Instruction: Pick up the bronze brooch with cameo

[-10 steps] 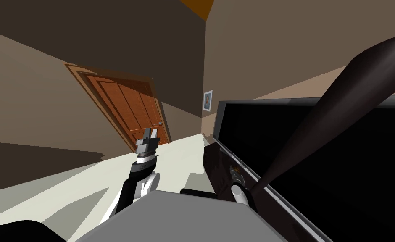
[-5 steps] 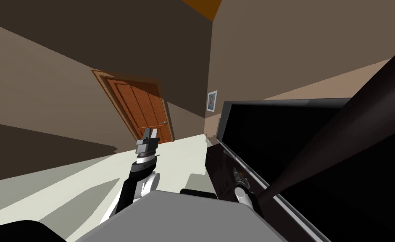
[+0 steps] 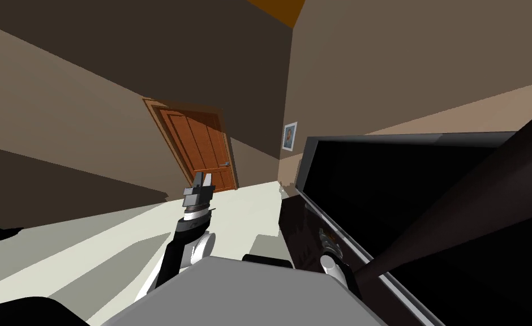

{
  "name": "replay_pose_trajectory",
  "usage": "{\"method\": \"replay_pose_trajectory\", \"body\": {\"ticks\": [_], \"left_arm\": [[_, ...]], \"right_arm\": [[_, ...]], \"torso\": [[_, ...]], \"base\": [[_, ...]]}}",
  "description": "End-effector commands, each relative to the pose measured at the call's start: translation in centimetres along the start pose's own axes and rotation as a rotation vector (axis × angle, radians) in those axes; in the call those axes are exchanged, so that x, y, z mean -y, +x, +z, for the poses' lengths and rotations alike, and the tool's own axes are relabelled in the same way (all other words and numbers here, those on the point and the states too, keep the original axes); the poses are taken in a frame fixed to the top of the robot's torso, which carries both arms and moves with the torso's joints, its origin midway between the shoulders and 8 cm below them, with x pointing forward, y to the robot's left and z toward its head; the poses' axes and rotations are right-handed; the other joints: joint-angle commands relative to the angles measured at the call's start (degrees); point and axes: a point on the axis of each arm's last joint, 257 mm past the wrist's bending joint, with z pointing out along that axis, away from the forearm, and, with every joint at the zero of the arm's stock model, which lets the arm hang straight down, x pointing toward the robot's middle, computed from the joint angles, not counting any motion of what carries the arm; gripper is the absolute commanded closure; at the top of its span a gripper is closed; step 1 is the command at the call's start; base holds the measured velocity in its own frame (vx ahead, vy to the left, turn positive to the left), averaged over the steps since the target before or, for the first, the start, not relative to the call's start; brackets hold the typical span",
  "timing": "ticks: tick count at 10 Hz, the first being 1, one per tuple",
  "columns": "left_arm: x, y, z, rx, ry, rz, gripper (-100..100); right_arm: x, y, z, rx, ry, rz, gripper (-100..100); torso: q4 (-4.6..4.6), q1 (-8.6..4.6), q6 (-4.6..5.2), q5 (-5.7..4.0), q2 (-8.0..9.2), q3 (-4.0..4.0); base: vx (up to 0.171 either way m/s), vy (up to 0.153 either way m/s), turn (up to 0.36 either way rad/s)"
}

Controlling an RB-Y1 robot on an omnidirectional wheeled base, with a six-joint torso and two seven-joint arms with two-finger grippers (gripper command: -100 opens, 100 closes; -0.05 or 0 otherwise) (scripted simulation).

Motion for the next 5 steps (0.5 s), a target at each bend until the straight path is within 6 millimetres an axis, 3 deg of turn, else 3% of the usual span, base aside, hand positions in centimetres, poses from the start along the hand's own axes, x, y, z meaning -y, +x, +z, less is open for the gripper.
{"method": "replay_pose_trajectory", "body": {"ticks": [1, 5], "left_arm": [[0.00, 0.00, 0.00, 0.000, 0.000, 0.000, 0], [0.00, 0.00, 0.00, 0.000, 0.000, 0.000, 0]], "right_arm": [[0.00, 0.00, 0.00, 0.000, 0.000, 0.000, 100], [0.33, 0.04, 0.04, -0.001, 0.006, -0.003, 100]], "torso": [[0.00, 0.00, 0.00, 0.00, 0.00, 0.00], [-0.04, -0.18, 0.18, -0.05, 0.07, 0.02]], "base": [[-0.002, -0.001, -0.013], [0.002, 0.002, 0.010]]}}
